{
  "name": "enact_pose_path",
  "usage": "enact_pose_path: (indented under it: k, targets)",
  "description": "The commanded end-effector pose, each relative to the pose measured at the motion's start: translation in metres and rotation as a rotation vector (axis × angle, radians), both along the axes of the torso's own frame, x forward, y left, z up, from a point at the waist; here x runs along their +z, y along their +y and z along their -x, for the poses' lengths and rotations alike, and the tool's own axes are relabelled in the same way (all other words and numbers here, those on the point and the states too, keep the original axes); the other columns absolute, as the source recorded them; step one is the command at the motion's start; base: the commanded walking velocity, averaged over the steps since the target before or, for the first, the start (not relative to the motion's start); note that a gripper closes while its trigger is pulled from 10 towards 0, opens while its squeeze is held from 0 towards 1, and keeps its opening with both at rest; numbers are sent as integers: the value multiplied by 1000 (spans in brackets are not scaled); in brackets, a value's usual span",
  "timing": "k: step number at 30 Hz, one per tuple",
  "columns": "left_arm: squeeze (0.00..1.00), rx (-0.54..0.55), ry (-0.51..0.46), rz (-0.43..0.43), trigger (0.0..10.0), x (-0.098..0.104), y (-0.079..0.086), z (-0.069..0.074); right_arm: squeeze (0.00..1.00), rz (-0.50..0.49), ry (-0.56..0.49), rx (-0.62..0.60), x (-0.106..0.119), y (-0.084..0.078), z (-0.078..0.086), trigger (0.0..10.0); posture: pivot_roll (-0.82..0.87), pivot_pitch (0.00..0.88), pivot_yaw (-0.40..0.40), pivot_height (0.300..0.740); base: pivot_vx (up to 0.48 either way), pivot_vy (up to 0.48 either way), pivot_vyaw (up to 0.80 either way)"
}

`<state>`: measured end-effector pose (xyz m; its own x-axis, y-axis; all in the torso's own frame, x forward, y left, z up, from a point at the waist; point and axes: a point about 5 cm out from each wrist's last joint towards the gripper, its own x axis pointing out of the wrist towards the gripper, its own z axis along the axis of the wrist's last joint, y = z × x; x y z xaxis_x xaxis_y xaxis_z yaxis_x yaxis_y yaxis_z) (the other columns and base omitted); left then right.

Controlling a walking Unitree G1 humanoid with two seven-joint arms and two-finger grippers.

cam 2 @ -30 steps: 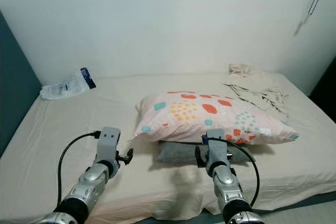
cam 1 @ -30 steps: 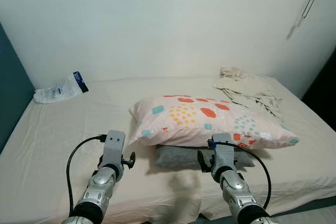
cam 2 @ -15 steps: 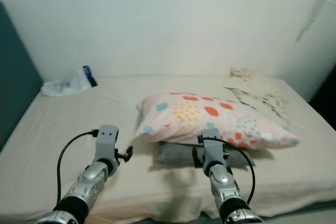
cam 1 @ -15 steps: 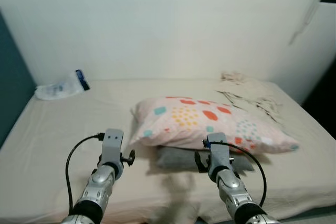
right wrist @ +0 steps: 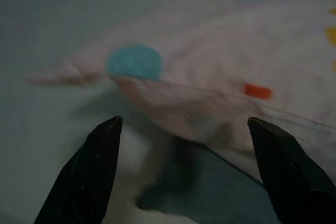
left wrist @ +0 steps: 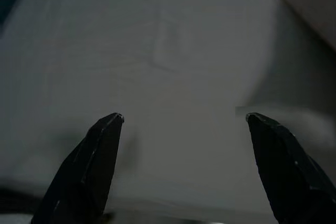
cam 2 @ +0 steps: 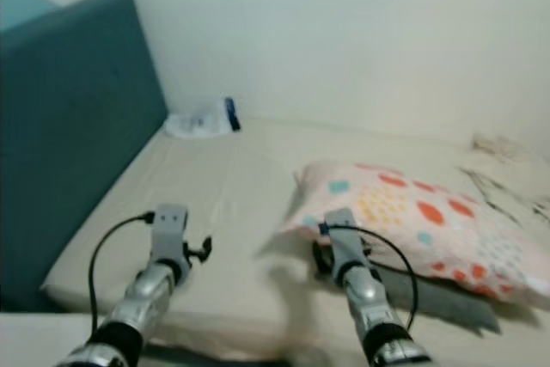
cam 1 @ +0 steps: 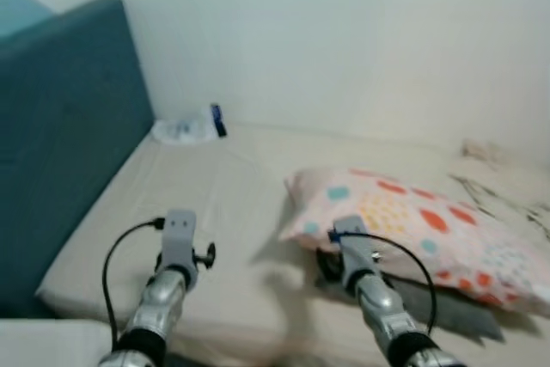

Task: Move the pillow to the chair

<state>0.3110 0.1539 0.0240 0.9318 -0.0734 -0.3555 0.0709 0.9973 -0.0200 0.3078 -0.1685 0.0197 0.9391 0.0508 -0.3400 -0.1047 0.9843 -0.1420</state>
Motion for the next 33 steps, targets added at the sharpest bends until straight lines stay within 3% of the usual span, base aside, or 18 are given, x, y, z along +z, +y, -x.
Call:
enact_pose_path:
  k: [1, 11, 28, 32, 33]
  targets:
    - [0, -19, -12, 3, 10000, 3, -5, -2, 0, -6, 5, -29, -4, -8, 5, 10000, -62, 2, -34, 740, 0, 0, 0]
    - [0, -80, -6, -3, 10000, 1, -14, -1, 0, 1, 3, -51, -6, -9, 9, 10000, -81, 30, -13, 740, 0, -25, 0]
    - [0, -94, 16, 22, 10000, -2, -22, 1, 0, 19, 16, -52, -9, -16, 16, 10000, -103, 68, -12, 740, 0, -474, 0]
    - [0, -133, -27, -74, 10000, 5, -25, -4, 0, 26, 16, -67, -9, -23, 18, 10000, -107, 87, -11, 740, 0, -360, 0]
    - [0, -143, -23, -51, 10000, 5, -27, -4, 0, 27, 18, -69, -10, -24, 19, 10000, -107, 88, -11, 740, 0, 0, 0]
